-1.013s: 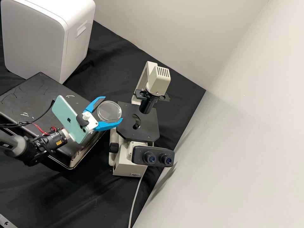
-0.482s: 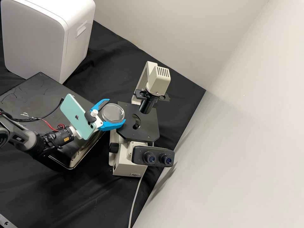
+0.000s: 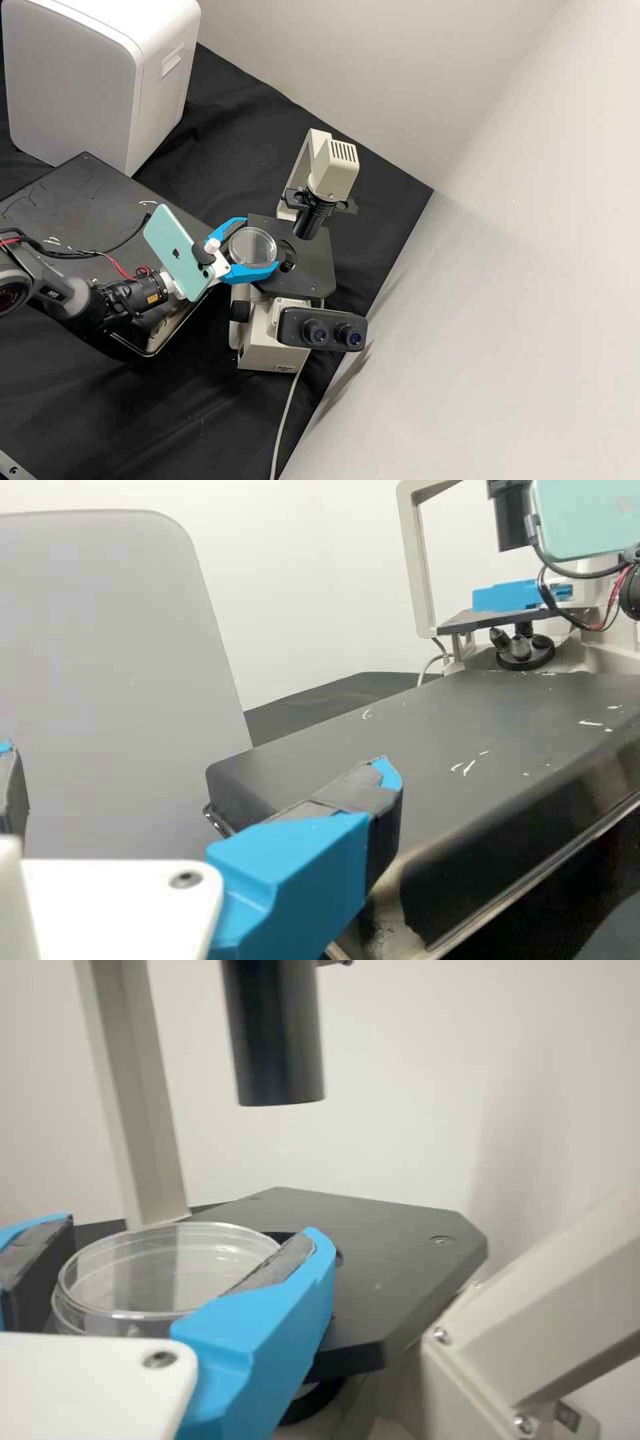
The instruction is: Place the petri dish on the microscope
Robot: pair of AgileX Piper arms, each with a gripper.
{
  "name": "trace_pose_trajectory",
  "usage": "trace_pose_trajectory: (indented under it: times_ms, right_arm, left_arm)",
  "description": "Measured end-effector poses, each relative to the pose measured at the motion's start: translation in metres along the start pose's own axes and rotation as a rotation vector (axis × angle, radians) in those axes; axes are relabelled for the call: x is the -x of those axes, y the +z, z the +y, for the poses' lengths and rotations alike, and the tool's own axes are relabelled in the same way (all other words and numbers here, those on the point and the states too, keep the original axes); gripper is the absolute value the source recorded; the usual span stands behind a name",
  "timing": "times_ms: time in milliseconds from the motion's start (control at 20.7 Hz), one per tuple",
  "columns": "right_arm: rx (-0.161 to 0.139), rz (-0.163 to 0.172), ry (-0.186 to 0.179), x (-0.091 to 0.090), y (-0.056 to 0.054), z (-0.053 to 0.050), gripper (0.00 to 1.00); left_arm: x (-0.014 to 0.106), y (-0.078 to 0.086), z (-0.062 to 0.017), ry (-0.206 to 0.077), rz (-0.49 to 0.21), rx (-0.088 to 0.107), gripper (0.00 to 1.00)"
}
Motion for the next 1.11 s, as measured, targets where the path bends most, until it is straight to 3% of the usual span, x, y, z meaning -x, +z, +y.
trace_pose_trajectory:
  times_ms: [241, 531, 868, 1110]
  right_arm:
    - [-0.001, -0.015, 0.015, -0.007, 0.003, 0.005, 0.0]
    - [0.01, -0.02, 0.014, -0.025, 0.005, 0.001, 0.0]
    - [0.061, -0.03, 0.002, -0.042, 0.009, -0.005, 0.0]
    - [0.065, -0.038, 0.008, -0.045, 0.01, -0.006, 0.0]
  left_arm:
    - [0.0, 0.0, -0.0013, -0.007, 0.0, -0.006, 1.0]
    - [0.0, 0.0, -0.0013, -0.007, 0.0, -0.006, 1.0]
    - [-0.001, 0.001, -0.0026, -0.013, 0.001, -0.011, 1.0]
    - [-0.001, 0.001, -0.0028, -0.014, 0.001, -0.01, 1.0]
